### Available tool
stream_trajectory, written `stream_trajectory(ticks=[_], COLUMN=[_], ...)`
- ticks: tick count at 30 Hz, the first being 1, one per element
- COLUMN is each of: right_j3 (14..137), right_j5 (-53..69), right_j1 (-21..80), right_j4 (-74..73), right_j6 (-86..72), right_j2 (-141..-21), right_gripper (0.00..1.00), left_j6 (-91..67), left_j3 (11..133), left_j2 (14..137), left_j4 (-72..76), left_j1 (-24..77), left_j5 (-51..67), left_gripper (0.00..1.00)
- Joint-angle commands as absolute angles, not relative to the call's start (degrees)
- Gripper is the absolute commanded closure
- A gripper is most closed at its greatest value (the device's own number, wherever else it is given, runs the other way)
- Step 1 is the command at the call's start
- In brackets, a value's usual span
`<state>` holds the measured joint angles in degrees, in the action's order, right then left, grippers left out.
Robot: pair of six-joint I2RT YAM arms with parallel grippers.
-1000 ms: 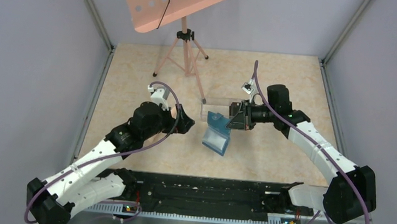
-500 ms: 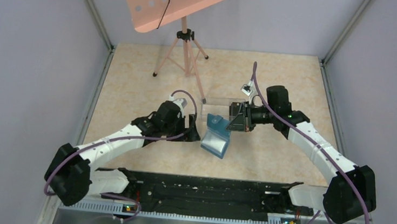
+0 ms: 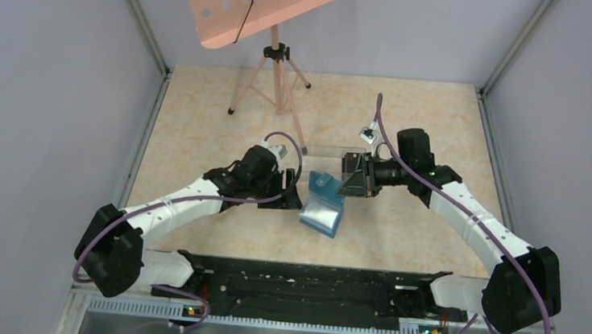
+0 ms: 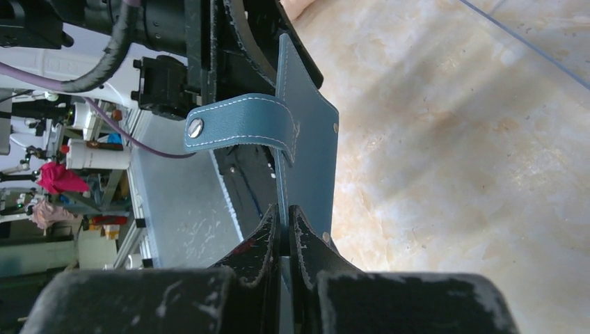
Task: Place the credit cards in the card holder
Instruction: Open the card holder at the center of the board.
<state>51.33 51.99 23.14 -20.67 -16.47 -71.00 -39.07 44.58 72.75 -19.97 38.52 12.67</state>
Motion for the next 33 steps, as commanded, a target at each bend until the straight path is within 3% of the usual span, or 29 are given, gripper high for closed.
stream_trajectory(ticks=[1,27,33], right_j3=[50.8,50.6,50.3], right_j5=[51.4,51.4,51.2], right_j1=[23.0,23.0,23.0], right_j4=[-19.7,-20.3,-20.3], right_j6=[-15.2,-15.1,-15.0], right_j2=[-70.8,-71.1,-71.1], right_gripper=[1.00,1.00,1.00], left_j6=[-38.4,-34.3,-35.2], left_j3=[48.3,55.2,54.8], left_j2=[70.4,74.2,74.6], left_j4=[-21.4,-30.2,-26.7], left_j1=[39.0,41.2,42.0], left_j5=[14.0,8.5,11.5], left_gripper=[0.33,0.35,0.35])
